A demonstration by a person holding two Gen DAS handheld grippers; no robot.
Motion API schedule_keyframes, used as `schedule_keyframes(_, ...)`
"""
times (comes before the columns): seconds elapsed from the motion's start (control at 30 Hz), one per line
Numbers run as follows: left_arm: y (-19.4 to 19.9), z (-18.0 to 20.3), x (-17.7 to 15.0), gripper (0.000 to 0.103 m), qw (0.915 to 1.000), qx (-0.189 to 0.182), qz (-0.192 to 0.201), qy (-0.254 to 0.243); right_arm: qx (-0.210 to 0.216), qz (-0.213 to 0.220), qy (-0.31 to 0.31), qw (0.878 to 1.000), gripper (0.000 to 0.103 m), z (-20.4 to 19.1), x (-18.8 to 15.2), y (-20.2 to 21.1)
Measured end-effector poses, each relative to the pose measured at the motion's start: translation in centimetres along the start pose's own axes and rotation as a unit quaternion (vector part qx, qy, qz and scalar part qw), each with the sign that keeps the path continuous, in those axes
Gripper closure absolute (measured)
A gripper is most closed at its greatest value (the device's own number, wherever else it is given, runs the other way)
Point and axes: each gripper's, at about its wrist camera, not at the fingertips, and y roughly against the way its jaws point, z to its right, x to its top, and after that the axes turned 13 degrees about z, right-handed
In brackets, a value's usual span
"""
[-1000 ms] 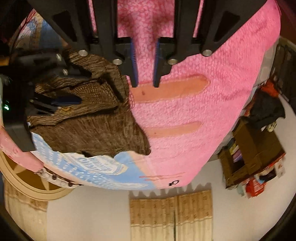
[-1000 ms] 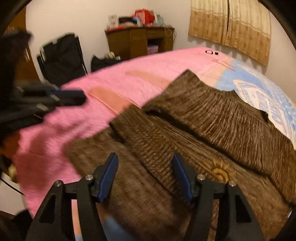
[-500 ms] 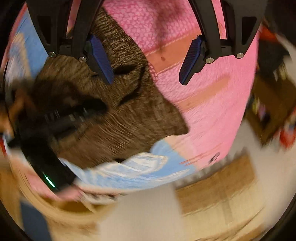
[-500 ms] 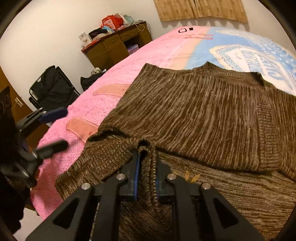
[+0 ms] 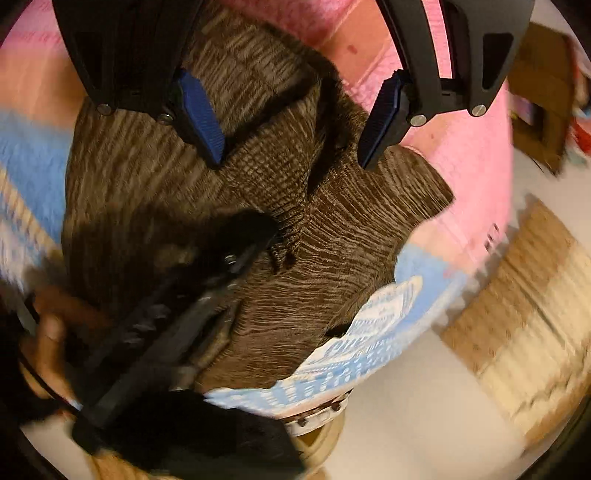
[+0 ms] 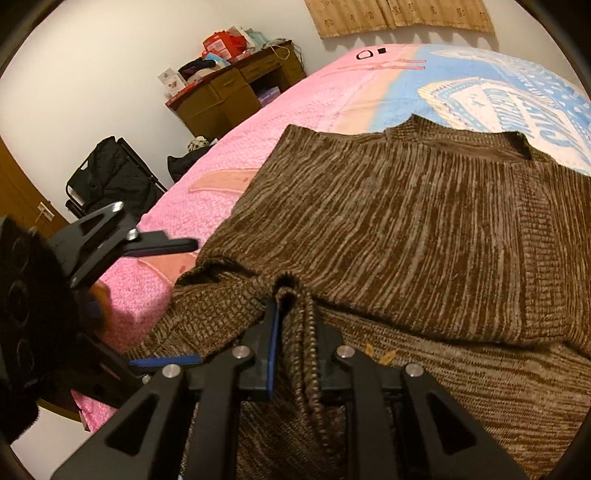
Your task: Fold small clothes
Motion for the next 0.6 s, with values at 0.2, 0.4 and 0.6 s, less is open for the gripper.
schedule_keyframes(0.2, -0.9, -2.0, -0.3, 0.07, 0.9906, -0.02, 0.002, 0.135, 0.001, 0.078, -0.021, 0.997, 0.065, 0.0, 0.7, 6.8)
schedule_keyframes(0.4, 0.0, -3.7, -1.0, 0.08, 0.9684, -0.015, 0.025, 0.248, -0.108, 0.155, 0.007, 0.982, 0.047, 2.7, -0.7, 17.5)
schedule_keyframes(0.6, -0.3, -5.1, -1.8, 0.085, 0.9434, 0.016, 0.03, 0.33, -0.274, 0.142, -0.02, 0.951, 0.041, 9.2, -5.9, 26.5)
